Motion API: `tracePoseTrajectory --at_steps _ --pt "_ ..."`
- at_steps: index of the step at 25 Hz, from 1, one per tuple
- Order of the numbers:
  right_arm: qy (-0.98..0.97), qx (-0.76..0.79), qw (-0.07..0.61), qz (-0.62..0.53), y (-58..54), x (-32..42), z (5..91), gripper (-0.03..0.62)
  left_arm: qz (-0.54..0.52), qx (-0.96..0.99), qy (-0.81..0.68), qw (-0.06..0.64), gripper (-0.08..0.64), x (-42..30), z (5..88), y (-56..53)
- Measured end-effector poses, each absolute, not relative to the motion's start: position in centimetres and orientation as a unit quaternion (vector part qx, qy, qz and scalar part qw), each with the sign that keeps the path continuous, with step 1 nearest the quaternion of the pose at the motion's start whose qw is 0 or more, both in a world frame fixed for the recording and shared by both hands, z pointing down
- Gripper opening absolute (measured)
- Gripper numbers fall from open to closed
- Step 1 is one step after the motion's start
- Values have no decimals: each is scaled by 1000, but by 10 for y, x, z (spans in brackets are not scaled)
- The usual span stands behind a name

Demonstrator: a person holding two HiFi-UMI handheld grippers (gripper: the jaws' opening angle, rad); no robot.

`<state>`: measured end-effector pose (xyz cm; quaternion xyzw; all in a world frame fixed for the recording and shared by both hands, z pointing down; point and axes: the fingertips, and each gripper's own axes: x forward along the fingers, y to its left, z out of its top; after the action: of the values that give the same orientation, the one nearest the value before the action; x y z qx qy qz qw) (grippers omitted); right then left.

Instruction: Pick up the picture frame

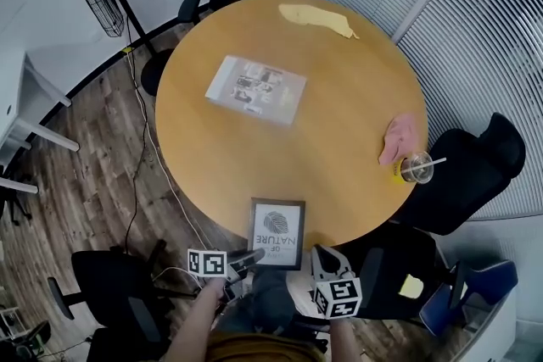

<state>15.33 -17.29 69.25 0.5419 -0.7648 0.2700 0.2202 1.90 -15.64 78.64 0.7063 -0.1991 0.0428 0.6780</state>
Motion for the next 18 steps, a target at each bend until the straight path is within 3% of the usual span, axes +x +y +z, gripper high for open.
tracePoseTrajectory --at_steps 4,18 --pt "-762 541 222 277 -172 154 697 12 24 698 -189 690 95 22 784 -158" --pt "-762 547 211 276 -169 147 692 12 -2 692 -172 702 66 24 779 -154"
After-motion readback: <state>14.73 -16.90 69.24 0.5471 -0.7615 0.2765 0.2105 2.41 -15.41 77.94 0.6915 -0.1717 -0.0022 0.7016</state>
